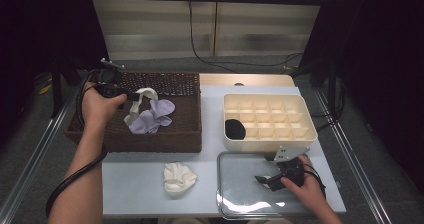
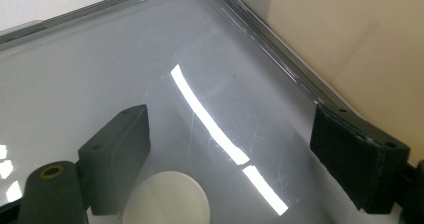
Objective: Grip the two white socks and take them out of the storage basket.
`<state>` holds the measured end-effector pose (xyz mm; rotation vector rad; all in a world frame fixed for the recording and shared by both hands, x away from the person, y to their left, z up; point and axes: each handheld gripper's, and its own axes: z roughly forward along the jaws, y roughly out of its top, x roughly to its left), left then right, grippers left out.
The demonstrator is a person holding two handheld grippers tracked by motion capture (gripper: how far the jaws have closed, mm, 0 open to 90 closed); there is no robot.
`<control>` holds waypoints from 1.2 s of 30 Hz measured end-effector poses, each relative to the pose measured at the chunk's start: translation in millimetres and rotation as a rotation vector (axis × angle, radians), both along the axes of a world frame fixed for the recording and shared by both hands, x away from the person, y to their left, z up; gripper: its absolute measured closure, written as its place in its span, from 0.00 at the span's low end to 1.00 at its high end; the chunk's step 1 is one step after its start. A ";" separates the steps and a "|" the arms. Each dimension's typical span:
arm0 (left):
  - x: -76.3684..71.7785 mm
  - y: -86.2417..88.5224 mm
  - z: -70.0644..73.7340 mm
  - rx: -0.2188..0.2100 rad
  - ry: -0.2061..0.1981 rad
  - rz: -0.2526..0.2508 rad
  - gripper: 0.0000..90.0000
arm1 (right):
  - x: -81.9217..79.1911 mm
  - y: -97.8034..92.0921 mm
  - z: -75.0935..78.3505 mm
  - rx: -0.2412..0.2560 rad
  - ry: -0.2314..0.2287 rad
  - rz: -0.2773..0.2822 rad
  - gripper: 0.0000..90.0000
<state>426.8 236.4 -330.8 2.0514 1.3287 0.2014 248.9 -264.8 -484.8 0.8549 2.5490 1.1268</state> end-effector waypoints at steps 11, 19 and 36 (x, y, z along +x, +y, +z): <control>-13.8 -4.6 7.7 -0.024 -0.006 -0.030 0.99 | -0.1 0.1 0.0 0.000 0.000 0.000 0.18; -24.5 -4.9 13.2 -0.044 -0.005 -0.040 0.99 | 0.0 0.0 0.0 0.000 0.000 0.000 0.18; -43.6 -9.7 16.8 -0.037 0.003 -0.071 0.99 | 0.0 0.0 0.0 0.000 0.000 0.000 0.18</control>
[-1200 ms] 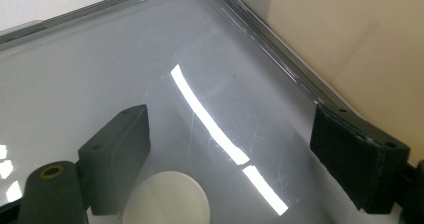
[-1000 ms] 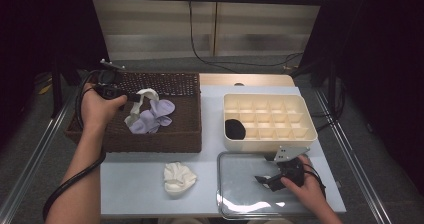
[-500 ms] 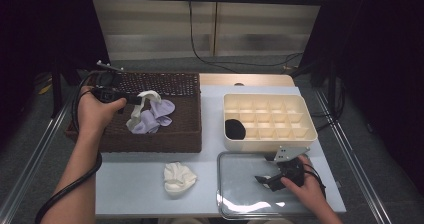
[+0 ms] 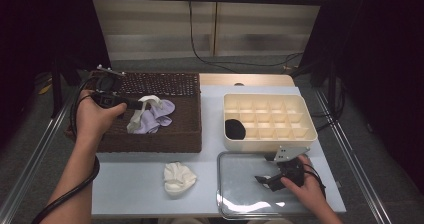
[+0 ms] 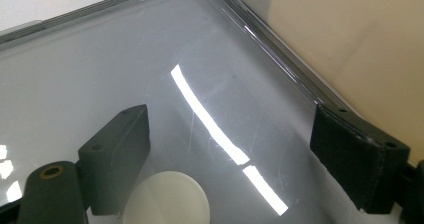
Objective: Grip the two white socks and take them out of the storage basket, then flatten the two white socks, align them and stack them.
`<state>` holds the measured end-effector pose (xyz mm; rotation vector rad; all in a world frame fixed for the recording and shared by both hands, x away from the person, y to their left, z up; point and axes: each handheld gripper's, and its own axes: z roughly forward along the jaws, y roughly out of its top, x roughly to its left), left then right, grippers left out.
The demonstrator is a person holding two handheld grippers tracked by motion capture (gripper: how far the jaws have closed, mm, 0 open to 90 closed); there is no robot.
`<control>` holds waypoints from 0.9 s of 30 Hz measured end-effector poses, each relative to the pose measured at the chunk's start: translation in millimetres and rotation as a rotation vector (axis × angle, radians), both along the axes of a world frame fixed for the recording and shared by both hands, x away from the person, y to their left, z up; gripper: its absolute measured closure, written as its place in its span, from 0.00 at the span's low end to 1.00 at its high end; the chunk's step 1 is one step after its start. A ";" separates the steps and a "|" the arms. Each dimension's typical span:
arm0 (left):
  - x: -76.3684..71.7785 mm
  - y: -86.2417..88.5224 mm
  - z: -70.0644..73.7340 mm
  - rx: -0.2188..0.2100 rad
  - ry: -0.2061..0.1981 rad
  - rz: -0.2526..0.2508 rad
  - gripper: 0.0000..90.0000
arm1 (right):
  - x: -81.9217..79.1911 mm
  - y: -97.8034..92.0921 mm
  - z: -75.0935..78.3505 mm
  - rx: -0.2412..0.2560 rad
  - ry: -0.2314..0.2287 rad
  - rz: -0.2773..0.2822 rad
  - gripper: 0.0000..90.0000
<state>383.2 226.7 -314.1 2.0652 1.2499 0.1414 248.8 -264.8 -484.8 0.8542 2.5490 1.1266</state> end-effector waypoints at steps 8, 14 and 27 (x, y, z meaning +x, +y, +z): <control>-8.1 2.7 2.3 -0.007 0.006 0.010 0.99 | 0.0 0.0 0.0 0.000 0.000 0.000 0.18; -13.7 3.5 6.0 -0.009 0.001 -0.003 0.99 | 0.1 0.0 0.0 0.000 0.000 0.000 0.18; -30.8 -0.4 10.4 -0.031 -0.002 -0.042 0.99 | -0.2 0.1 0.0 0.000 -0.001 0.000 0.18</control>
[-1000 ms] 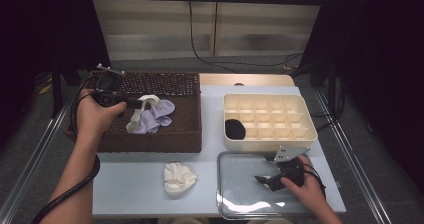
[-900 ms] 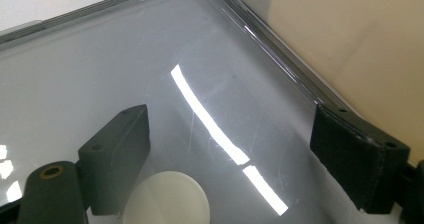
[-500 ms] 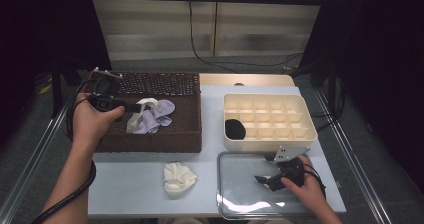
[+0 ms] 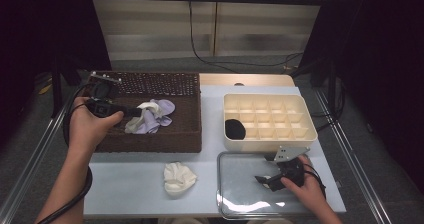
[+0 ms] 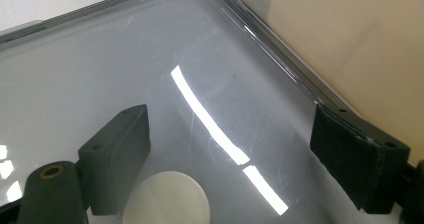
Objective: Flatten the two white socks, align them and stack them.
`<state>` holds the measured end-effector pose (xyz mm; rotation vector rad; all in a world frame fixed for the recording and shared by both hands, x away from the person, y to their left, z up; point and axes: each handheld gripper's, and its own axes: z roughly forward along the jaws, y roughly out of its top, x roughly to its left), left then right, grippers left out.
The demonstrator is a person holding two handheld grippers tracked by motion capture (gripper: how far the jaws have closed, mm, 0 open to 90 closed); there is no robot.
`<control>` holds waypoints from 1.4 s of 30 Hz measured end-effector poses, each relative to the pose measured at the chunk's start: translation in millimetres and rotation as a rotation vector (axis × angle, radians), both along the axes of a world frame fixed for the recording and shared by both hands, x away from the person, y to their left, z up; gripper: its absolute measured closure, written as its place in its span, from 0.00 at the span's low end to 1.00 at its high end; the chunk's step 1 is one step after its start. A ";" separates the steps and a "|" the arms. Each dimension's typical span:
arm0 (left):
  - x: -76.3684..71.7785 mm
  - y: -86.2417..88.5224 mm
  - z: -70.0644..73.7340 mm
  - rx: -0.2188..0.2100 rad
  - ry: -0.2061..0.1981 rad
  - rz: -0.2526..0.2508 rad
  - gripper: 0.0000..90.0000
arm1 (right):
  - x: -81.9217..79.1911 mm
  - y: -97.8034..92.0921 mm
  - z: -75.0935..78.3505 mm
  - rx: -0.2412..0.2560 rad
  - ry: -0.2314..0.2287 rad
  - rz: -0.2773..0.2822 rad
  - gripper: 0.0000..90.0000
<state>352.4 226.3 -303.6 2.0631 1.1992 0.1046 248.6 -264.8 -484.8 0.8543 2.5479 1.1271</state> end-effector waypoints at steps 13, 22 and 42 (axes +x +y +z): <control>-16.1 -10.6 7.3 0.014 -0.016 -0.042 0.99 | 0.4 -0.1 0.0 -0.001 -0.002 0.002 0.18; -26.7 -16.3 6.7 0.005 -0.021 -0.078 0.99 | 0.4 -0.1 0.0 -0.001 -0.002 0.002 0.18; -54.4 -26.2 -37.4 -0.064 0.010 -0.140 0.99 | 0.3 0.0 0.0 -0.001 -0.002 0.002 0.18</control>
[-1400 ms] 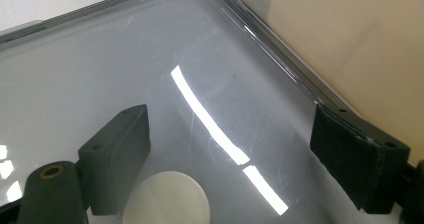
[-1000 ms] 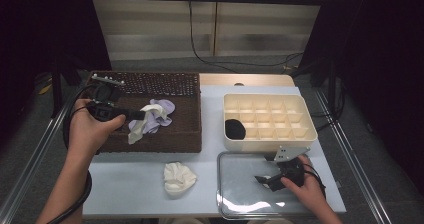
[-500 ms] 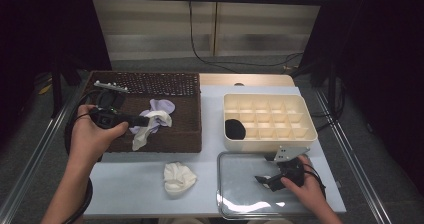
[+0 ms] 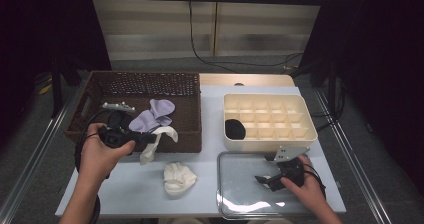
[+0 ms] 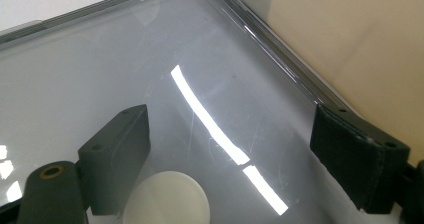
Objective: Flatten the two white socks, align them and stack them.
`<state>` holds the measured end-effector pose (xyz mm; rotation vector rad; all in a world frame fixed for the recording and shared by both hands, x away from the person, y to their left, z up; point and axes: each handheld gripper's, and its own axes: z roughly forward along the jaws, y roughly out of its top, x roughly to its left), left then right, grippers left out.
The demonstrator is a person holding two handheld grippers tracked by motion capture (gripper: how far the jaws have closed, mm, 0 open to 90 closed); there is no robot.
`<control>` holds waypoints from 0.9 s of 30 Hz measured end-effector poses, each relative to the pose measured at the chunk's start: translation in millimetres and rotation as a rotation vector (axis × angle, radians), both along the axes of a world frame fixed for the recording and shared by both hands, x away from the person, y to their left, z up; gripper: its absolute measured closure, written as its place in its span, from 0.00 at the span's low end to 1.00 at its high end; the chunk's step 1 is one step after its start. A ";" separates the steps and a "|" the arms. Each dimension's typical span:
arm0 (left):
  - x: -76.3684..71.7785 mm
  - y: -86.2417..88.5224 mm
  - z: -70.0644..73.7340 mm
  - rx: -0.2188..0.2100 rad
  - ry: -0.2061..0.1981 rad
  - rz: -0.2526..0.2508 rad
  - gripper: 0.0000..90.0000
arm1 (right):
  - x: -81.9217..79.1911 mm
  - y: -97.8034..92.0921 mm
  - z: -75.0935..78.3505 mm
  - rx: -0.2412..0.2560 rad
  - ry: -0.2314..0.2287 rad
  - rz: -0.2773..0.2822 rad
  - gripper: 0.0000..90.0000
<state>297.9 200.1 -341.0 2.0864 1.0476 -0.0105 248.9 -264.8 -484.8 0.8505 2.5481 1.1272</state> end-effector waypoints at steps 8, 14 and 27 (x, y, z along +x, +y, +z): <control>-6.0 -8.5 -26.9 -0.026 0.031 -0.039 0.97 | 0.0 0.0 0.0 0.000 0.000 0.000 0.18; -11.0 -19.2 -50.3 0.015 0.047 -0.061 0.94 | -0.1 0.1 0.0 0.001 0.002 -0.002 0.18; -15.8 -28.2 -76.7 0.056 -0.022 -0.039 0.60 | 0.1 0.0 0.0 0.000 0.000 0.000 0.18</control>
